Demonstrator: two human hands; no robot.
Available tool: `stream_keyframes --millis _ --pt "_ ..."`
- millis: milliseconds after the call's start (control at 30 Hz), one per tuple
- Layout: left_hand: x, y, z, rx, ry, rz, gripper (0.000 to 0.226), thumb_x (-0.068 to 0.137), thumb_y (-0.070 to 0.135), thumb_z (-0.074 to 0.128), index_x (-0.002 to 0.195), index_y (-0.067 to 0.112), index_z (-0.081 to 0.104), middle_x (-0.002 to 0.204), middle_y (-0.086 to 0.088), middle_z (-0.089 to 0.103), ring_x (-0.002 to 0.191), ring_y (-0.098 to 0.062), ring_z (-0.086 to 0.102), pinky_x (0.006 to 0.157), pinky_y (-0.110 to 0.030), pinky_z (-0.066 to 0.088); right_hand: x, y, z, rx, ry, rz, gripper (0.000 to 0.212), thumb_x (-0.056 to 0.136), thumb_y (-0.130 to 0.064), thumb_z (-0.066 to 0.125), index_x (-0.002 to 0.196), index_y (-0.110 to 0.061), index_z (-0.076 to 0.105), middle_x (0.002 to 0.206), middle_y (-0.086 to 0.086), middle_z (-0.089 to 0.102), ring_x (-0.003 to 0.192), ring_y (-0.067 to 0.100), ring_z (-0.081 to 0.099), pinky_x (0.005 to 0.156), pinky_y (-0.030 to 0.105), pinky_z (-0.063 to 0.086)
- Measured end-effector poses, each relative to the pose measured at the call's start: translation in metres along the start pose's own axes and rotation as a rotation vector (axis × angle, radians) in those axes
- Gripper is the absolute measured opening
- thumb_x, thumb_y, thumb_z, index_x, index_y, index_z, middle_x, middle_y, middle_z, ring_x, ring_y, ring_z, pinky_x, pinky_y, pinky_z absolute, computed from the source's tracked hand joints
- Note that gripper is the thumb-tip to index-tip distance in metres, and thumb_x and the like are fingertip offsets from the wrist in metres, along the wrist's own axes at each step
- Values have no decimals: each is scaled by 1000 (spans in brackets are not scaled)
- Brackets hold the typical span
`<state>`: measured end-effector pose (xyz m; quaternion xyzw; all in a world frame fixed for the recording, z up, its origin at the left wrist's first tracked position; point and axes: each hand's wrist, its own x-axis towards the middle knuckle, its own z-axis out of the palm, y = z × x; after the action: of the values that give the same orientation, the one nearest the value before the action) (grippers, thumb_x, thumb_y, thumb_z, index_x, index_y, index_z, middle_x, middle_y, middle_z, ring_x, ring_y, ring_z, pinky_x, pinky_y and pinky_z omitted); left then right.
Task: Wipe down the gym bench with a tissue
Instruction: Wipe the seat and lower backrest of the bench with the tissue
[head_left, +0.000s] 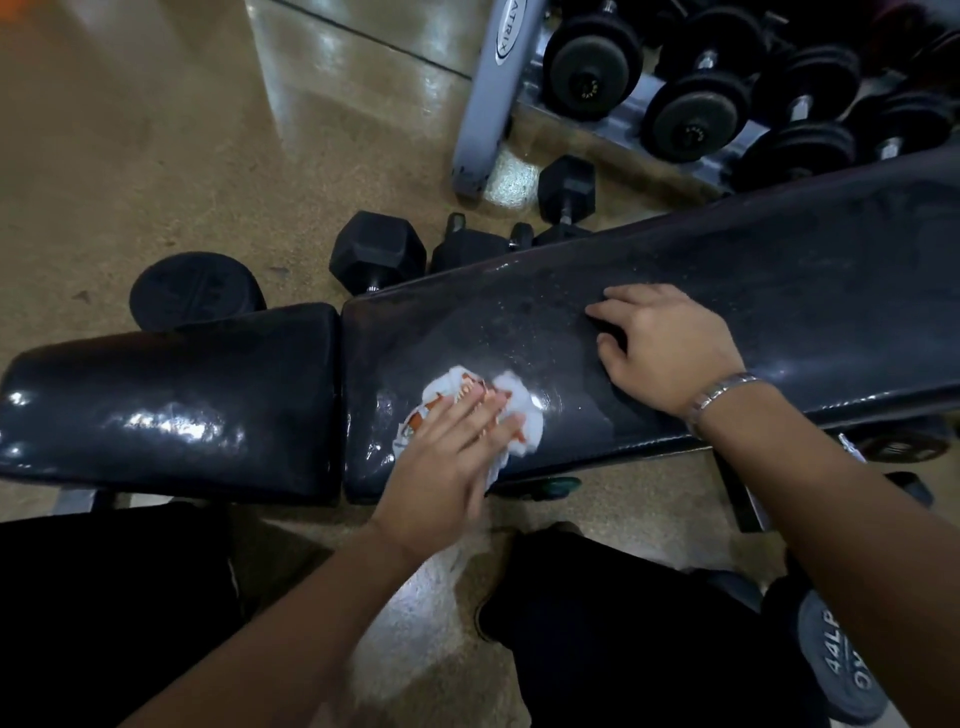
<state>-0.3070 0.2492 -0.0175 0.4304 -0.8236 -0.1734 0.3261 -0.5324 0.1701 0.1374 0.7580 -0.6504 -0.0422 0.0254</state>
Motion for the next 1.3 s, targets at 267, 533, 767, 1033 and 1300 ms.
stream_keyframes --millis 267,533,767,1033,1300 --pt "2 37 22 -70 70 60 49 96 6 57 143 18 56 154 -3 47 150 -21 33 121 -50 29 1 -3 -6 -46 -63 6 40 92 -33 56 132 -28 63 142 -2 54 129 28 48 104 45 45" --pt "43 66 22 -142 93 -111 45 96 12 47 140 13 59 150 -8 51 148 -26 36 124 -49 24 1 -5 2 -51 -63 33 39 91 -33 57 129 -28 64 144 1 53 132 29 45 109 51 39" --pt "36 19 5 -76 92 -177 40 98 19 49 134 16 65 143 -8 58 142 -25 46 118 -50 34 0 -3 3 -27 -20 47 38 91 -34 58 128 -30 65 143 -3 54 133 26 44 109 49 40" --pt "40 -11 -10 -64 27 16 44 89 9 61 132 15 66 141 -9 60 138 -23 51 116 -49 38 0 1 4 -26 -40 20 38 92 -36 57 129 -30 64 144 -2 54 134 26 45 110 50 39" --pt "53 -3 -1 -221 -15 54 39 96 11 60 135 16 64 146 -7 55 145 -23 42 123 -47 27 -2 -1 3 -15 -80 38 42 96 -37 52 137 -32 57 151 -4 47 142 23 36 118 49 27"
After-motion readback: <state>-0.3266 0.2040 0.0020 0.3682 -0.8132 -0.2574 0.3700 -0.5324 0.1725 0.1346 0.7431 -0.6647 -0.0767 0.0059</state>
